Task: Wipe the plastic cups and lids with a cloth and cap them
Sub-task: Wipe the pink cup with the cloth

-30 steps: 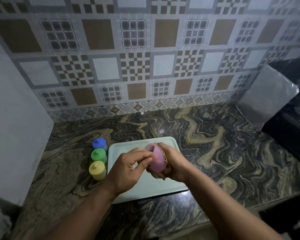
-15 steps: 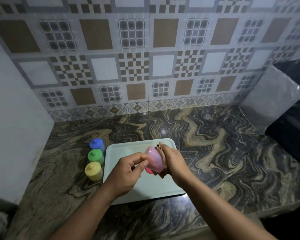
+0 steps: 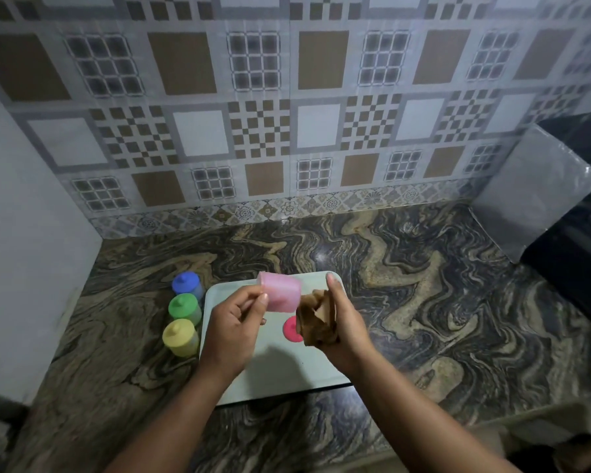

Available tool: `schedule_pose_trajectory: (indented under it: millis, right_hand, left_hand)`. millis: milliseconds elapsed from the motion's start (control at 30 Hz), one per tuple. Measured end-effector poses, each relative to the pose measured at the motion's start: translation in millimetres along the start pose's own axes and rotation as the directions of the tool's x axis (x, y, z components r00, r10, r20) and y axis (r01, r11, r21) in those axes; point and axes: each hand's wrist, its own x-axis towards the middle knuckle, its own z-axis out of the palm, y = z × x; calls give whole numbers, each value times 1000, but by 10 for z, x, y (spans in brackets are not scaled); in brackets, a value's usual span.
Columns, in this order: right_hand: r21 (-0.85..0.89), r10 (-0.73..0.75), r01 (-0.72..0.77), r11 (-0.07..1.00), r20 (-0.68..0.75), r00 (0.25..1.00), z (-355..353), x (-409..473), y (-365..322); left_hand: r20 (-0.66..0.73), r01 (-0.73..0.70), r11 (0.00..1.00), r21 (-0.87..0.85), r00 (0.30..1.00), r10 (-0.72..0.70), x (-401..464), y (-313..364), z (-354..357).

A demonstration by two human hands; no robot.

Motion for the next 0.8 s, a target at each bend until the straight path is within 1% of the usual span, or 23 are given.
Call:
schedule_pose_trajectory:
  millis: [67,100,167,200,233,300,333,400,433,500,533,600,700,733,767,800]
  right_hand:
    - [-79,-36,23,997,-168,985,-22,43,83]
    - [-128,-57,24,991,-258,964,-28,58,120]
    - [-130,-96,51,990,-370,924,5,91,180]
    - [-142,-131,83,986,-372,919,53,80,188]
    - [-184,-178,121,975,-337,924,115,50,202]
    - [-274,-248,183,944,-227,942,243,-11,264]
    - [-285,-245,185,940,-190,951,289,-53,294]
    - [-246,-233,192,950,-153,960,338,-90,336]
    - [-209,-232,198,958,-151,961,358,-93,325]
    - [-166,-215,186,969,-181,960,396,-51,250]
    - [-141,-188,163,976,-185,965,409,-22,202]
    - [-152,-173,147,978,-179,968,418,7,155]
    - [-232,-247,208,950,-151,957,476,-99,192]
    - [-235,-262,225,946,-145,954,505,-155,227]
    - [-223,-280,245,944,-145,949,521,-186,259]
    - [-202,-287,254,946,-158,945,522,-200,272]
  left_hand:
    - [-42,61,998,-13,997,-62,8,-15,16]
    - [-50,81,997,-13,995,-82,7,-16,21]
    - [-55,98,995,25,994,-96,1,-43,20]
    - [-50,106,993,53,993,-104,1,-67,28]
    - [-40,115,991,71,993,-112,-2,-89,44]
    - [-9,111,990,88,994,-111,-19,-102,93]
    - [-1,99,990,100,995,-100,-32,-95,114]
    - [26,77,993,93,996,-80,-37,-63,111]
    - [65,70,995,71,995,-74,-31,-38,88]
    - [159,50,998,42,986,-56,-28,16,50]
    - [179,37,998,49,983,-45,-22,25,38]
    - [131,10,995,101,991,-23,0,-17,17]
    - [3,-61,959,276,998,62,20,-89,3]
    - [-21,-73,953,295,996,82,15,-103,1]
    - [-18,-68,958,277,997,76,8,-106,3]
    - [18,-48,973,224,999,45,-3,-114,8]
